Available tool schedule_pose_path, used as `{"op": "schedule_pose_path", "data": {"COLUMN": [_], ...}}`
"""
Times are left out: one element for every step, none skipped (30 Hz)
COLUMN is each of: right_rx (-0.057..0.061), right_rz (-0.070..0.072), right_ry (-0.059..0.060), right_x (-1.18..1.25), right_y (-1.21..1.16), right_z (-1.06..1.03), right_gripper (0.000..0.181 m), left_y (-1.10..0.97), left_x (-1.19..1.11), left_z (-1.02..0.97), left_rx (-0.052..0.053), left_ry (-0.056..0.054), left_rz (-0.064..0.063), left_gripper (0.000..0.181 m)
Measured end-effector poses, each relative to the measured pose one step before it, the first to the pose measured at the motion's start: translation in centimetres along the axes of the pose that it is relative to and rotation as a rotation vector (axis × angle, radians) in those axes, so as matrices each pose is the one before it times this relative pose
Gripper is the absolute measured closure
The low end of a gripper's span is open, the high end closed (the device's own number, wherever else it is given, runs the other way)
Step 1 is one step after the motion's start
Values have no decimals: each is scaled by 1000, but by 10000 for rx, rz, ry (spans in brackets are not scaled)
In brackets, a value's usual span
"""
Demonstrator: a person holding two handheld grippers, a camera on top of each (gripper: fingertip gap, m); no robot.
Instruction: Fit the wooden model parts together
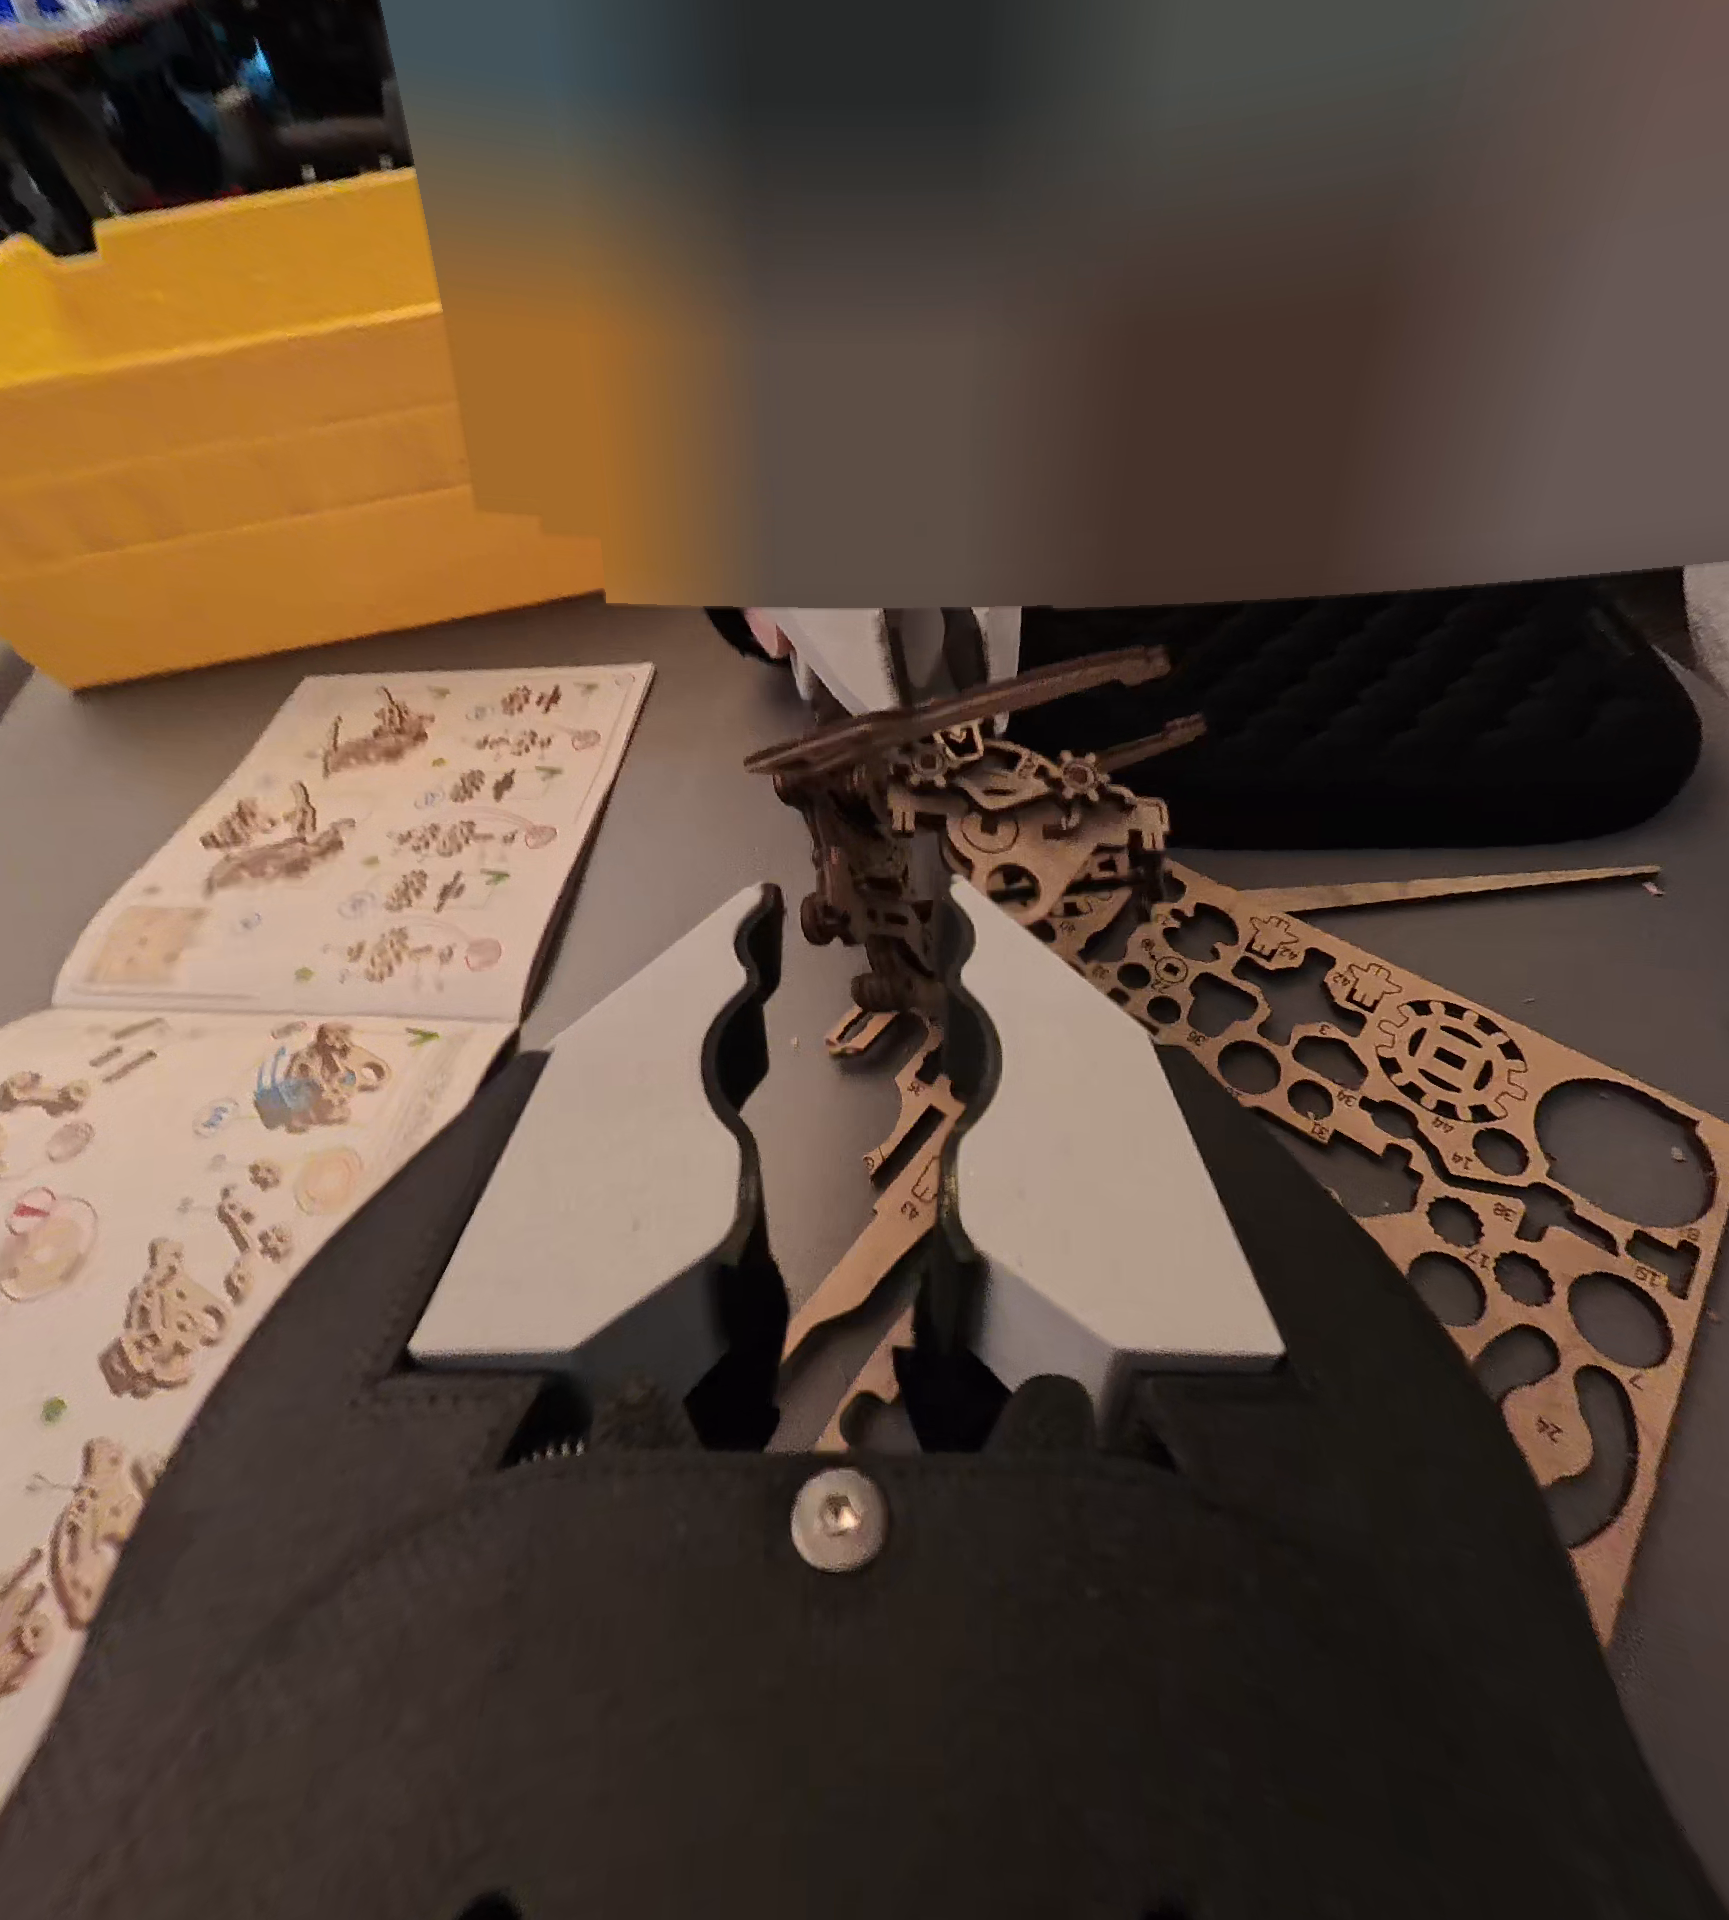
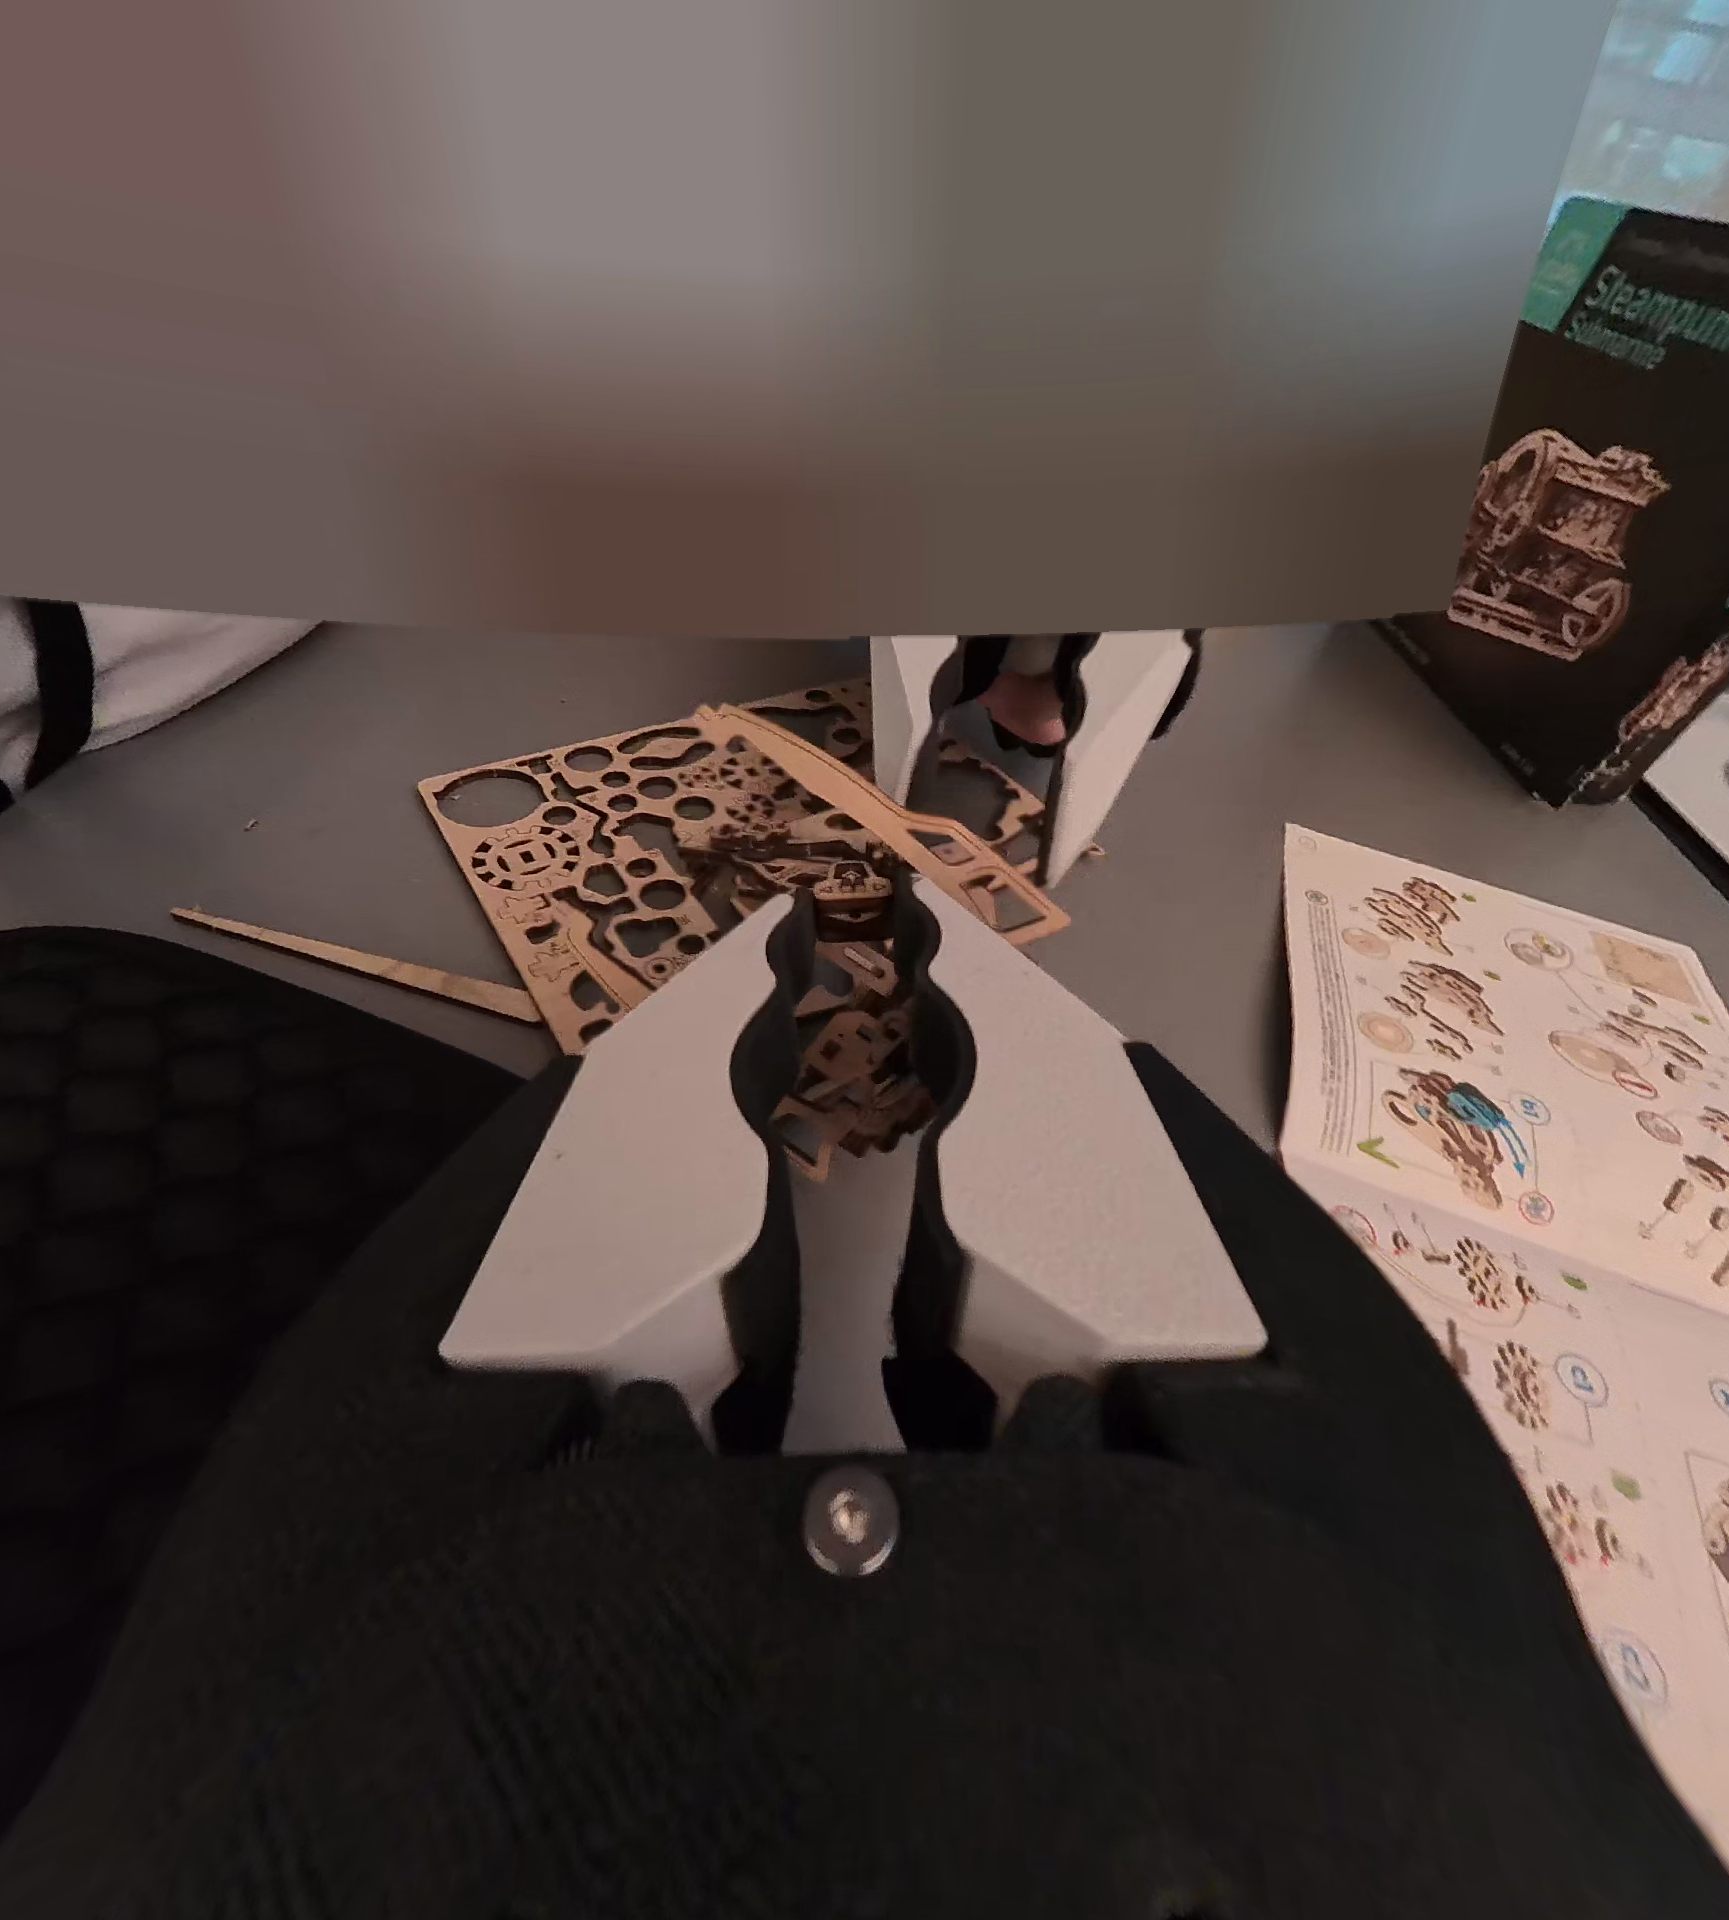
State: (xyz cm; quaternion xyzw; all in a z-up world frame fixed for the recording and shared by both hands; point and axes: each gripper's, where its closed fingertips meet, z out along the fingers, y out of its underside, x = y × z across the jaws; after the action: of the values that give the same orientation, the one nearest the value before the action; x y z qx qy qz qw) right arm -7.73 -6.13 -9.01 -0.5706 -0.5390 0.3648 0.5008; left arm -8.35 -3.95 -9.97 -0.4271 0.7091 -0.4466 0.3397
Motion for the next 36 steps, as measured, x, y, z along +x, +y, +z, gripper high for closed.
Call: {"op": "schedule_pose_path", "data": {"right_rx": [-54,-80,-91,-47,-24,-109,-76,-36,-68,-92,-69,-100,-108,-102,-86,-70,0,6,36,81,45,119,67,14,62,-24,-109,-180,-224,-173,-39,-38,-35,-13,22,43], "right_rz": [148,220,216,177,128,89,14,9,107,151,91,27,-8,1,27,44,69,107,207,262,221,158,169,170,163,2,-203,-284,-256,-230,-195,-140,-42,-16,-54,-206], "right_ry": [60,25,40,1,-26,-6,47,-19,-92,-77,-86,-68,-14,-40,-34,-28,13,44,76,111,73,-48,-32,-22,-48,70,149,163,196,181,112,41,49,0,-58,-79], "right_x": [188,152,172,94,19,43,104,-9,-78,-41,-83,-83,-28,-73,-83,-66,0,81,183,255,213,-9,11,39,-39,43,22,-22,35,57,-7,-46,23,-12,-92,-155], "right_y": [82,131,137,47,6,98,37,-10,41,95,107,170,171,138,105,73,-61,-56,-94,-173,-89,-178,-82,-26,-155,-47,28,66,108,81,-40,-5,-11,-9,-6,-6], "right_z": [-128,-99,-87,-102,-81,-91,-96,-102,-71,-20,16,62,87,95,103,49,-38,-50,-57,-91,-48,0,70,106,47,64,38,20,37,67,46,45,41,29,11,-24], "right_gripper": [168,168,168,168,168,168,168,168,168,168,168,168,168,168,168,168,168,168,168,168,168,168,168,168,168,168,168,168,169,168,169,168,168,168,168,168], "left_y": [268,142,-12,-93,1,81,59,101,116,168,214,161,180,191,32,-78,-18,-84,-188,-168,-82,-21,8,22,0,20,11,1,6,15,22,26,12,0,-12,-34], "left_x": [-109,-189,-264,-115,-279,-150,104,-123,-68,181,38,226,501,216,65,81,3,-22,59,-24,-130,-10,-1,-5,34,-71,-88,-5,15,-27,-4,63,37,41,110,133], "left_z": [-2,20,72,111,118,109,97,92,82,105,145,179,194,210,139,39,2,-45,-41,-46,-48,-25,-30,-35,-57,-57,-38,6,-10,-5,-14,-20,-39,-25,6,44], "left_rx": [-120,-43,61,106,30,-71,-60,-80,-104,-133,-157,-131,-168,-175,-55,46,31,50,103,53,-21,-77,-87,-61,5,23,5,-29,-51,-46,-26,6,23,16,17,13], "left_ry": [51,-2,-43,50,-23,68,229,87,121,259,142,230,373,152,13,-8,-78,-106,-116,-206,-319,-224,-177,-142,-87,-134,-114,-59,-91,-136,-112,-62,-64,-43,26,55], "left_rz": [-265,-248,-294,-297,-308,-270,-245,-273,-277,-222,-219,-159,-44,-23,-13,42,85,145,243,360,406,347,278,250,221,144,4,-13,10,78,191,259,253,226,187,149], "left_gripper": [155,155,153,153,154,154,156,157,157,159,160,161,171,177,178,178,178,179,181,181,181,181,180,180,181,180,181,181,181,181,181,181,181,181,181,181]}}
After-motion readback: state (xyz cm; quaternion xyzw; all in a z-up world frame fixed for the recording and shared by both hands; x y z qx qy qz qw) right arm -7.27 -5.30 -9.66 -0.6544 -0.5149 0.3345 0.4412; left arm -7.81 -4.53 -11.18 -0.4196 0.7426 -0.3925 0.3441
